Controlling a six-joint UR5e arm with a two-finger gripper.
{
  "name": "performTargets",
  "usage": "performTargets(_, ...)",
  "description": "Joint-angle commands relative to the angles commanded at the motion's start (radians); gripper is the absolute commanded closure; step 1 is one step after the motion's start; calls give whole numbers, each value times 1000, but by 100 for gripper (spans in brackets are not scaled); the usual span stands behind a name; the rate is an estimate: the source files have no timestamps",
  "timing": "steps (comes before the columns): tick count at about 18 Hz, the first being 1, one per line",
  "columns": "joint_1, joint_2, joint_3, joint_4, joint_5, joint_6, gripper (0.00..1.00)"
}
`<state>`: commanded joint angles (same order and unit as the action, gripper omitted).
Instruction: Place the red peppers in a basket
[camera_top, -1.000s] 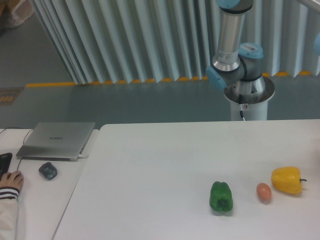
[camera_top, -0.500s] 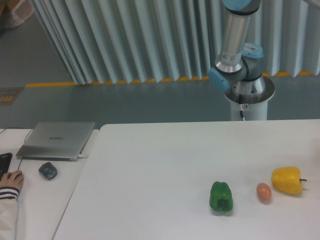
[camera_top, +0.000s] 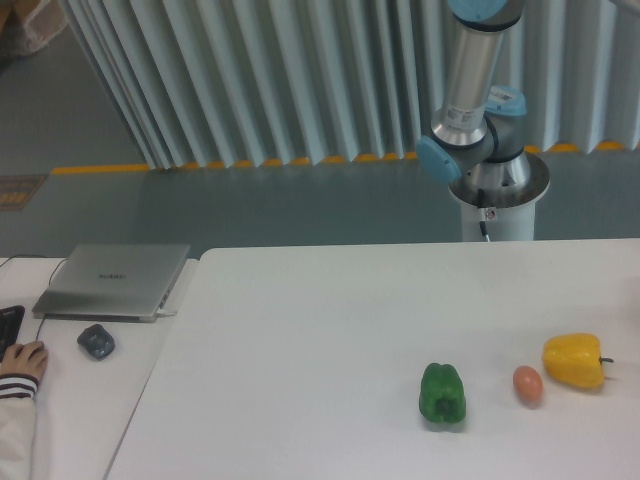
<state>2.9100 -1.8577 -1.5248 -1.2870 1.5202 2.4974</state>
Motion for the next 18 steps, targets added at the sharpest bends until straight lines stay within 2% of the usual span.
performTargets(8, -41, 12, 5, 0, -3, -122, 0)
performTargets(12, -106, 23, 2, 2, 0, -239, 0)
performTargets(18, -238, 25, -3, 43, 0, -440, 0)
